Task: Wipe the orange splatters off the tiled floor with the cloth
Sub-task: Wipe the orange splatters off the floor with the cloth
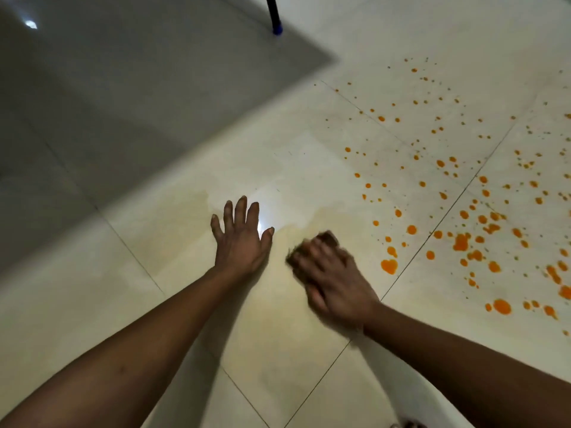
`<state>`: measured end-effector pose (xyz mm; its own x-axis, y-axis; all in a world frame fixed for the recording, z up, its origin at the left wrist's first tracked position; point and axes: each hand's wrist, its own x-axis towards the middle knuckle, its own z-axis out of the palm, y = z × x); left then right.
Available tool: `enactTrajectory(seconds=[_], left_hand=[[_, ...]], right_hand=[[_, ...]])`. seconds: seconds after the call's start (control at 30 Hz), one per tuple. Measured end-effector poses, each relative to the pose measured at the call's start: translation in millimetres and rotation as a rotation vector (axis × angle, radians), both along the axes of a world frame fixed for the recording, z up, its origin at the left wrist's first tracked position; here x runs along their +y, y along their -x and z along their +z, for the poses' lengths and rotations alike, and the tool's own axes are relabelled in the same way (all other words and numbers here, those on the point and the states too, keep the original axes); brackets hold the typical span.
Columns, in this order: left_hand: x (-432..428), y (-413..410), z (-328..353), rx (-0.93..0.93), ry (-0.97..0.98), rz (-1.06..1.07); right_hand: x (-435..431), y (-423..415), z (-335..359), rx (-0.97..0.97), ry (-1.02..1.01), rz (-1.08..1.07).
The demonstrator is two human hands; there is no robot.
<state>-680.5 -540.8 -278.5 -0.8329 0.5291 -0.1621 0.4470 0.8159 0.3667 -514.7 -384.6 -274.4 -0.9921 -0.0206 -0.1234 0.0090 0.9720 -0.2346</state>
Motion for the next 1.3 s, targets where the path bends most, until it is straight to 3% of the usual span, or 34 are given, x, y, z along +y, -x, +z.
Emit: enactTrajectory(seconds=[0.07,0.17,0.2,0.23,0.33,0.37,0.4,0.5,0.53,0.67,0.8,0.97,1.07,1.17,1.3], left_hand=[[0.9,-0.3,-3.2,-0.005,-0.004,0.011],[1.0,-0.1,-5.2,0.004,-0.012,0.005],[1.3,0.1,-5.3,0.011,-0.012,0.010],[1.8,-0.6,-4.9,0.014,-0.005,0.009],[0.7,-2.7,-2.5,0.030,0.018,0.003],[0.7,-4.0,-0.5,0.052,0.018,-0.019],[0.4,-5.2,2.3,0.094,0.017,-0.064],[9.9,-14.0,4.8,0.173,-0.036,-0.273],[15.1,-18.3,4.2,0.151,-0.037,-0.333],[30.5,-27.8,0.8,0.061,0.045,-0.381],[42.8,-26.1,18.0,-0.059,0.269,-0.393],[50.7,-41.0,40.6,-0.230,0.540,-0.457],[60.3,-50.2,47.8,-0.211,0.665,-0.468],[63.3,-52.5,55.0,-0.176,0.694,-0.452],[73.0,-69.6,60.3,0.082,0.758,-0.586]], right_hand=[[22.7,-3.4,2.5,-0.009,0.009,0.113],[47.0,54.0,5.1,-0.005,0.006,-0.425],[37.6,61.9,4.5,-0.010,-0.007,-0.492],[22.8,56.9,4.3,0.016,-0.009,-0.424],[-8.2,-8.8,-0.1,0.004,0.001,0.073],[3.1,-19.9,1.3,0.008,0.016,0.115],[15.7,-18.1,-1.2,0.018,0.012,0.069],[40.8,15.3,-1.0,0.018,-0.023,-0.393],[33.7,14.9,-0.8,-0.002,-0.030,-0.417],[-8.8,-68.6,6.2,-0.070,0.023,-0.121],[10.8,-96.9,15.4,-0.232,0.004,-0.183],[39.7,-32.2,16.4,-0.210,0.031,-0.259],[52.7,-29.1,2.9,-0.110,0.004,-0.212],[41.0,-80.8,0.8,-0.031,0.024,-0.067],[68.7,-81.0,-5.8,-0.052,-0.003,0.108]])
